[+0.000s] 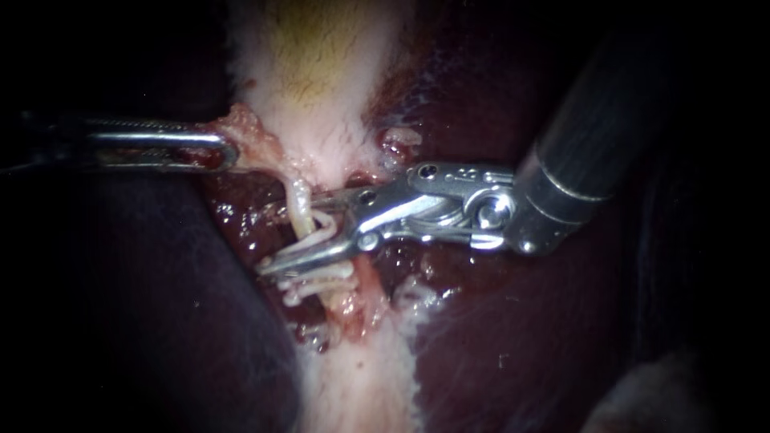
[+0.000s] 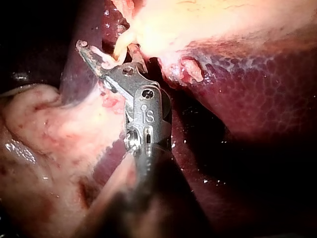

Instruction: Clipping third clip left tube

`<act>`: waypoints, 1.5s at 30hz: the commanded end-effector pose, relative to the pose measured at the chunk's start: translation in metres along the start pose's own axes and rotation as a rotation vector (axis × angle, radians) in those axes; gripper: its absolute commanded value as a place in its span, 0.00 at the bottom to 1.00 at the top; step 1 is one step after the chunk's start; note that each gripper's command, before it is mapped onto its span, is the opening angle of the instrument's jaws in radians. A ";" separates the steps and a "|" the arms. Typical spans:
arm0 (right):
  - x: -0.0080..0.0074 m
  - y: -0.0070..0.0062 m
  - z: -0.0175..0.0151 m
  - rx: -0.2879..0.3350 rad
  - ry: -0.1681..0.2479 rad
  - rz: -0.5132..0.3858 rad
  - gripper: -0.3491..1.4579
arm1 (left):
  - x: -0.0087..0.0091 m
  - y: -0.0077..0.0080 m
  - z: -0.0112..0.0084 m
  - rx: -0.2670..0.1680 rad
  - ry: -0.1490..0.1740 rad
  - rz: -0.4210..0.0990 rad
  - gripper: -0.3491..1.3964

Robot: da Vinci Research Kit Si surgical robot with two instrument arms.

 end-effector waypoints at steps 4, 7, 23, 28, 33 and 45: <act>0.0006 -0.0009 0.0004 0.034 0.036 0.016 0.47 | 0.0000 -0.0002 0.0000 0.002 0.001 -0.001 0.00; 0.0009 -0.0017 0.0007 0.068 0.057 0.021 0.47 | 0.0000 -0.0003 0.0000 0.002 0.001 -0.001 0.00; 0.0046 -0.0024 0.0005 0.128 0.148 0.159 0.45 | -0.0001 -0.0005 -0.0001 0.005 0.002 0.000 0.00; 0.0046 -0.0019 0.0003 0.128 0.151 0.201 0.45 | -0.0001 -0.0006 -0.0001 0.005 0.002 0.000 0.00; 0.0046 -0.0019 0.0002 0.129 0.152 0.213 0.45 | -0.0001 -0.0005 -0.0001 0.005 0.002 0.000 0.00; 0.0043 -0.0017 -0.0001 0.141 0.155 0.348 0.43 | -0.0002 -0.0005 -0.0001 0.005 0.002 0.000 0.00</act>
